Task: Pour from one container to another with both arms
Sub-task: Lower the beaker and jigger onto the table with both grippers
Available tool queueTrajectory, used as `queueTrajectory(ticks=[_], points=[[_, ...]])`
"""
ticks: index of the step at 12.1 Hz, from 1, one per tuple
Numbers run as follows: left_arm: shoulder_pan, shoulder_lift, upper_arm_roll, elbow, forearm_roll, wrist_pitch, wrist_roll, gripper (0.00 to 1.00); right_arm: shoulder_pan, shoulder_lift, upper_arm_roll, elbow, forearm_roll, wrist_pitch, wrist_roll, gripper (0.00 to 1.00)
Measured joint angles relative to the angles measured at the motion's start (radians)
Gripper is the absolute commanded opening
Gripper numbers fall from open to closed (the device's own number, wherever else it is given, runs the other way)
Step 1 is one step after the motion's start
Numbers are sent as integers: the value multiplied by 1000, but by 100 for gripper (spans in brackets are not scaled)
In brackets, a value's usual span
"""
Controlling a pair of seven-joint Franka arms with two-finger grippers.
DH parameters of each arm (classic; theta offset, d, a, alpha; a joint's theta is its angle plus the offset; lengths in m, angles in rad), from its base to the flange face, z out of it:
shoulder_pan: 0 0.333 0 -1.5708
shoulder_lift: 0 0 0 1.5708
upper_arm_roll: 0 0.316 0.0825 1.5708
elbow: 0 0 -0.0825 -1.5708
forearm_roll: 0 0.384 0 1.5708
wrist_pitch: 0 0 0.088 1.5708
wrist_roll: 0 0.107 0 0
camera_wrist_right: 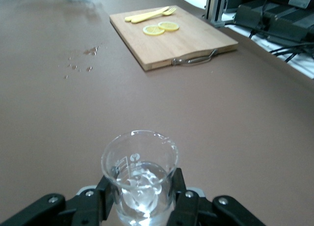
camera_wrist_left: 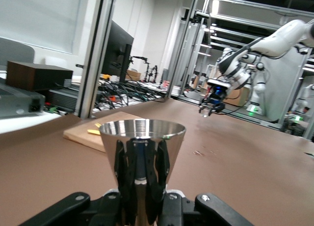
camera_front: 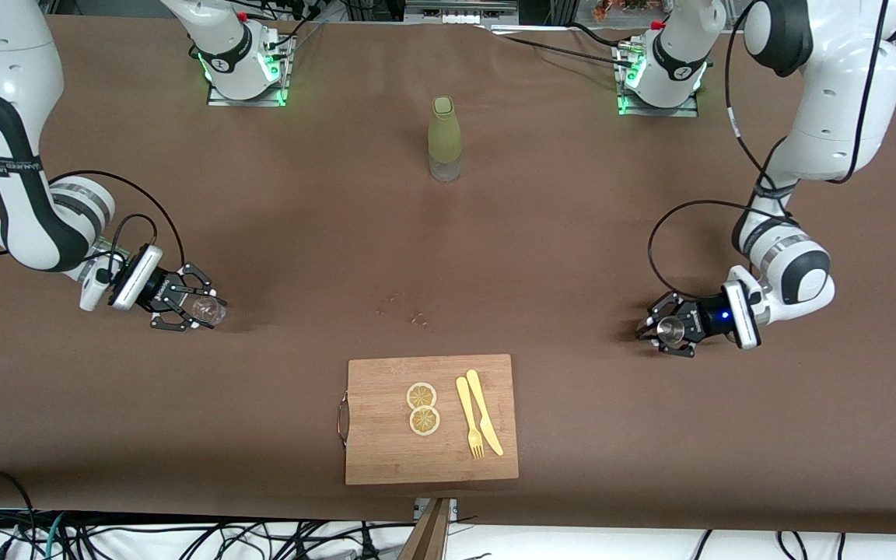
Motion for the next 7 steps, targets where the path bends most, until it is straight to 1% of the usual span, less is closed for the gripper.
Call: queueTrajectory(ticks=[3, 7], points=[[63, 0, -1, -7, 104, -53, 0, 0, -13, 36, -1, -1, 0, -2, -31, 29], [125, 2, -1, -9, 204, -101, 48, 0, -19, 59, -10, -1, 0, -3, -41, 29]])
